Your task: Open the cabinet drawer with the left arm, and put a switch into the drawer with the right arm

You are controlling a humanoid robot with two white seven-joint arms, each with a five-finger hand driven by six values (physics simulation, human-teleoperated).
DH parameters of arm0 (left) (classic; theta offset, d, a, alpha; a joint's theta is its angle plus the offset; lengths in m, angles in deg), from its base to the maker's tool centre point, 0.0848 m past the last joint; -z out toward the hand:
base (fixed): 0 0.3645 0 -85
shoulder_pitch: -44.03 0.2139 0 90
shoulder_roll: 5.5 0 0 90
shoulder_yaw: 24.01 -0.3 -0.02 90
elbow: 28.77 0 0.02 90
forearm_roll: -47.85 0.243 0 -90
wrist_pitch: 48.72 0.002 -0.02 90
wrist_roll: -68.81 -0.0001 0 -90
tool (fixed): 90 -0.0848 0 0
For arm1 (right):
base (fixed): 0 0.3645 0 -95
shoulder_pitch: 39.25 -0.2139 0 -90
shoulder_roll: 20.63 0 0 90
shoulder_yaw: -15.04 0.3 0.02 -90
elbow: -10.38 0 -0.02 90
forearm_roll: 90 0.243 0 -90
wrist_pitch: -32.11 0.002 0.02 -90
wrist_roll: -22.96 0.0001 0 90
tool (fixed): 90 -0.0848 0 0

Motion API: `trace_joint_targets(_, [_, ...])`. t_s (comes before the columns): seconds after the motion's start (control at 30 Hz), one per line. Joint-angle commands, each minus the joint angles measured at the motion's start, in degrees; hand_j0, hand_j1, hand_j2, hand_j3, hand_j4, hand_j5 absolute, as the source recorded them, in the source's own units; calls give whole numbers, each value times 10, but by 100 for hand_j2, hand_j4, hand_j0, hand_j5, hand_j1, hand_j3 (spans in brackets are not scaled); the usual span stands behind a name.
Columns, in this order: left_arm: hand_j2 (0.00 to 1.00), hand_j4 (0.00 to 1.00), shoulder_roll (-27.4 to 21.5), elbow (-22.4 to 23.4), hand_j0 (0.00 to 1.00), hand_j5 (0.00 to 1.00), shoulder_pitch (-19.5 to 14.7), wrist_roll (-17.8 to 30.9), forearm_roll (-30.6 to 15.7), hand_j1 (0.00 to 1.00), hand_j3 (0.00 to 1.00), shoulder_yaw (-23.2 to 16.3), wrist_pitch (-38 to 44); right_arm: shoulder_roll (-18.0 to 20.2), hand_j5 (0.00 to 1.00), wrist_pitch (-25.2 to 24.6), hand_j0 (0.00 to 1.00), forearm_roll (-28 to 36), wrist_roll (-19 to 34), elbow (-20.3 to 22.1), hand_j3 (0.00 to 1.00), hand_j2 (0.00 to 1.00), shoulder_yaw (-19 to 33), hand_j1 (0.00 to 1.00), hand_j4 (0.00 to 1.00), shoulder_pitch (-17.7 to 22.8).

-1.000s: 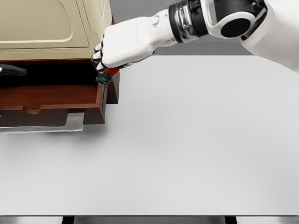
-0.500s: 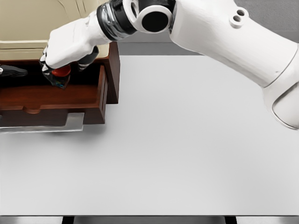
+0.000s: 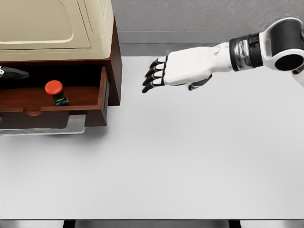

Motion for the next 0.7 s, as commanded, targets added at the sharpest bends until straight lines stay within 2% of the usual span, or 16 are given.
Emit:
trace_joint_targets(0.0, [100,100,0,-12,100,100,0,0,-5,100,100,1,-1,117,100,-3,100,3,-1,47,100,100,83,100,100,26])
trace_joint_targets(0.03, [100,100,3,-17,100,100,0,0,-5,100,100,2,-5,127,100,-3,100,2,-1,46,100,100,126,100,100,85])
trace_joint_targets(0.07, [100,100,11,-17,100,100,-1,0,-5,100,100,3,-5,130,100,-3,100,0,-1,45,100,100,145,100,100,114])
trace_joint_targets(0.1, [100,100,23,-17,100,100,-11,0,-5,100,100,3,-5,135,100,-3,100,-4,-1,42,100,100,148,100,100,122])
trace_joint_targets(0.2, [100,100,67,-17,100,100,-30,0,-4,100,100,5,-5,136,100,-3,100,-10,-1,37,100,100,149,100,100,130])
trace_joint_targets(0.27, [100,100,110,-17,100,100,-33,0,18,100,100,5,-1,135,100,-3,100,-14,-1,32,100,100,148,100,100,135])
trace_joint_targets(0.37, [100,100,129,-17,100,100,-45,0,18,100,100,5,-4,133,100,-3,100,-21,-1,28,100,100,148,100,100,143])
trace_joint_targets(0.47, [100,100,172,-17,100,100,-45,0,30,100,100,4,-1,134,100,-3,100,-21,-1,28,100,100,149,100,100,146])
trace_joint_targets(0.67, [100,100,177,-17,100,100,-45,0,30,100,100,4,-3,132,100,-3,100,-20,-1,28,100,100,148,100,100,146])
